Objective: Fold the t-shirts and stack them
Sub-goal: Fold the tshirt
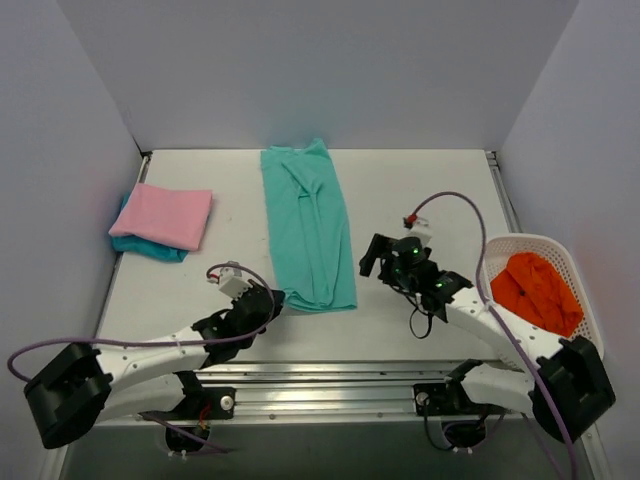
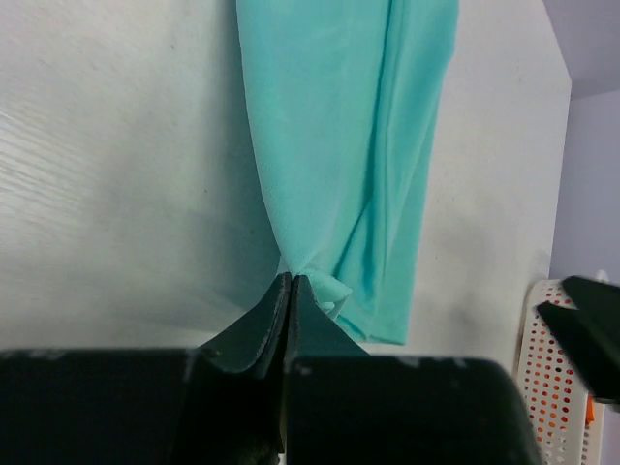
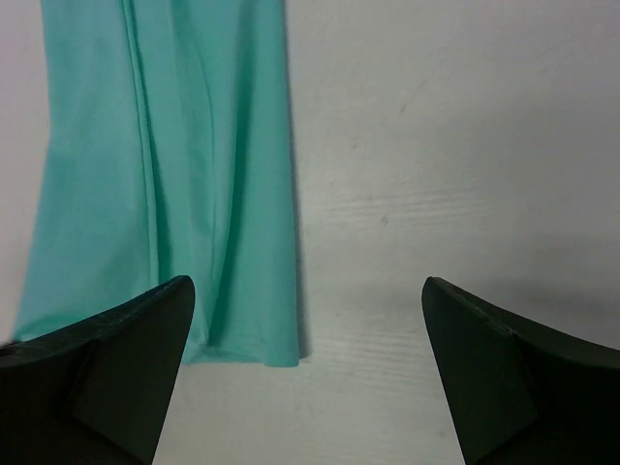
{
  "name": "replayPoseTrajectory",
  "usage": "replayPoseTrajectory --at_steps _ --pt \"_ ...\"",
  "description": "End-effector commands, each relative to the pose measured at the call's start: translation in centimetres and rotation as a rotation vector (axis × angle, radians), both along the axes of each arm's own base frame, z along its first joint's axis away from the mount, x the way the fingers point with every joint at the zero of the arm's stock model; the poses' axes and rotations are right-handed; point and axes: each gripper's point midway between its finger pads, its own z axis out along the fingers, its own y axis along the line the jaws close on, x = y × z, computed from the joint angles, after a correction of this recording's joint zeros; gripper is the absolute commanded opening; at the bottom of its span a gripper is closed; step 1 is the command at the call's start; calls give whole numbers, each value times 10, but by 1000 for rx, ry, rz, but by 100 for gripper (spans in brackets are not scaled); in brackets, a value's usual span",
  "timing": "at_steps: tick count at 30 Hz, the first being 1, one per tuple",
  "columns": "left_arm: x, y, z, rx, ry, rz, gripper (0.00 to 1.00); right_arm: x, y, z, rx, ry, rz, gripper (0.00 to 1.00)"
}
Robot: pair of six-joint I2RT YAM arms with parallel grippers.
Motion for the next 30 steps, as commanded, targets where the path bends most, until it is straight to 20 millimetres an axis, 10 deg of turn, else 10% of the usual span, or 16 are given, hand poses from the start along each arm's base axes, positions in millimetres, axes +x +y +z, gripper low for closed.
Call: replayPoseTrajectory --at_steps 1,8,21,30 --pt "-7 55 -12 187 10 93 2 -11 50 -15 -4 5 129 100" --pt "-10 73 -18 278 29 70 2 -50 73 -62 30 82 185 100" --pt "-15 61 -70 317 134 18 2 -90 93 -79 115 105 157 98" --pt "-16 64 -71 321 130 17 2 -95 111 -110 101 150 177 71"
